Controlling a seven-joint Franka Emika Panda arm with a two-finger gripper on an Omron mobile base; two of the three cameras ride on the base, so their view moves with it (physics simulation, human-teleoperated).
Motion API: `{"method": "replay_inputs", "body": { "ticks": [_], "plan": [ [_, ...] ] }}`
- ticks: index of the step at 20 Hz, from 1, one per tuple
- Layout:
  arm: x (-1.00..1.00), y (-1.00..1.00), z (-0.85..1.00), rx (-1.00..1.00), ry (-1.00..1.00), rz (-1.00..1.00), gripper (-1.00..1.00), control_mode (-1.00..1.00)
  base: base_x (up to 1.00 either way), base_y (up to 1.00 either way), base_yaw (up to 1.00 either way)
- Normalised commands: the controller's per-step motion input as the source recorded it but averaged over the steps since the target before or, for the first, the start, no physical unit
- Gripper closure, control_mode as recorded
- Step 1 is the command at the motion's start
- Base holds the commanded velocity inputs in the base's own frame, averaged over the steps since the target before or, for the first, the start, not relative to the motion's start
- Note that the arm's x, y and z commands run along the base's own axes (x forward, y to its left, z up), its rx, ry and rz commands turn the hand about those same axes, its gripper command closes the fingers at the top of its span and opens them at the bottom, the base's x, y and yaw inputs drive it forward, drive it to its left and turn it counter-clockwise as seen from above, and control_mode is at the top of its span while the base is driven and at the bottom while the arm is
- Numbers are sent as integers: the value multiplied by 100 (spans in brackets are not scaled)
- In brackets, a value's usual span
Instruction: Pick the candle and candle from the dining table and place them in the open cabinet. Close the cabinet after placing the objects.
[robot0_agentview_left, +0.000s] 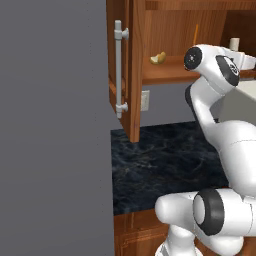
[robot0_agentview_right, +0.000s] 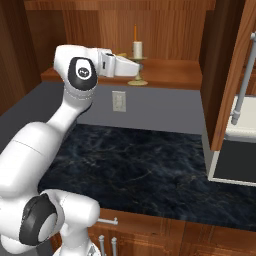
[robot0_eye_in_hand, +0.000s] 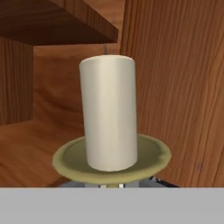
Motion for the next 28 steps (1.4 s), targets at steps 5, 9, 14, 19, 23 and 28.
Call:
{"method": "replay_inputs", "body": {
  "ticks": [5, 9, 14, 19, 23, 28],
  "plan": [
    [25, -7, -4, 1, -9, 5, 100, -100, 0, 0, 0],
    [29, -10, -3, 1, -2, 4, 100, -100, 0, 0, 0],
    [32, -13, -4, 1, 0, 4, 100, -100, 0, 0, 0],
    [29, -16, -8, 0, 0, 5, 100, -100, 0, 0, 0],
    [22, -17, -16, 0, -1, 5, 100, -100, 0, 0, 0],
    [24, -14, -13, 1, -3, 5, 100, -100, 0, 0, 0]
  ]
}}
